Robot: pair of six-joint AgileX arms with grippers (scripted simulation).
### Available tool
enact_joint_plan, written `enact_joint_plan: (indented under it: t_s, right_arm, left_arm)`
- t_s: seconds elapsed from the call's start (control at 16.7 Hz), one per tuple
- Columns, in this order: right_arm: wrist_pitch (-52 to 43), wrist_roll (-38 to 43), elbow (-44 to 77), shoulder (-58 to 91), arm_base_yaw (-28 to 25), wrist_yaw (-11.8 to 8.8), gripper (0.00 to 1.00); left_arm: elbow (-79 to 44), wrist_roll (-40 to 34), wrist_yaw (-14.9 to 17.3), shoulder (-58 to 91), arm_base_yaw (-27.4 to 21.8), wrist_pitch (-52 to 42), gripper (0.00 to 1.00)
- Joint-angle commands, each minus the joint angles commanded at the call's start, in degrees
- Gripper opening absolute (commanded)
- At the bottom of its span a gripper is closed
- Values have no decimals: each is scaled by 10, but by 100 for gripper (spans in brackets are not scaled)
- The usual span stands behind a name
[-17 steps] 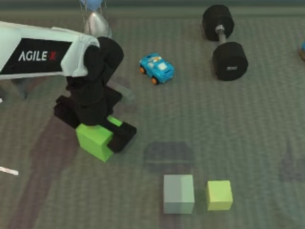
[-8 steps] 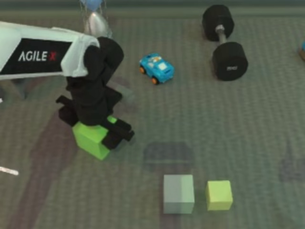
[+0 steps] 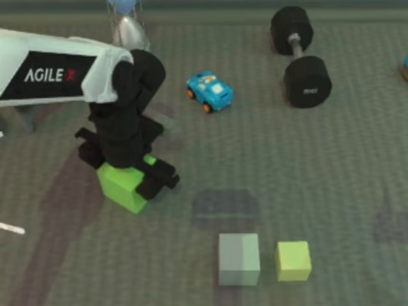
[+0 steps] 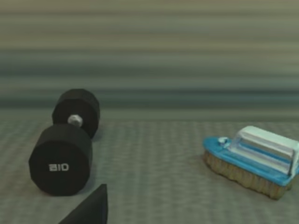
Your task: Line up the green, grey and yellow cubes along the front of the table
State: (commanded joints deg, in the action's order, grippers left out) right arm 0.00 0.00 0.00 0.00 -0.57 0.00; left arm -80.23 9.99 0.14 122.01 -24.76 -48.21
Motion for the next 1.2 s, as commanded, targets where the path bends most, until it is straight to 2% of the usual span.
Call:
enact_joint_plan:
  t_s: [0.36, 0.78, 1.2]
  right_arm:
    - [0, 0, 0, 0, 0, 0, 100]
    - [0, 0, 0, 0, 0, 0, 100]
    - [0, 0, 0, 0, 0, 0, 100]
  left_arm:
    - [-8, 0, 1, -8, 1, -11, 0]
    - [-84, -1, 0, -56, 10, -137, 0]
    - [-79, -21, 0, -64, -1, -140, 0]
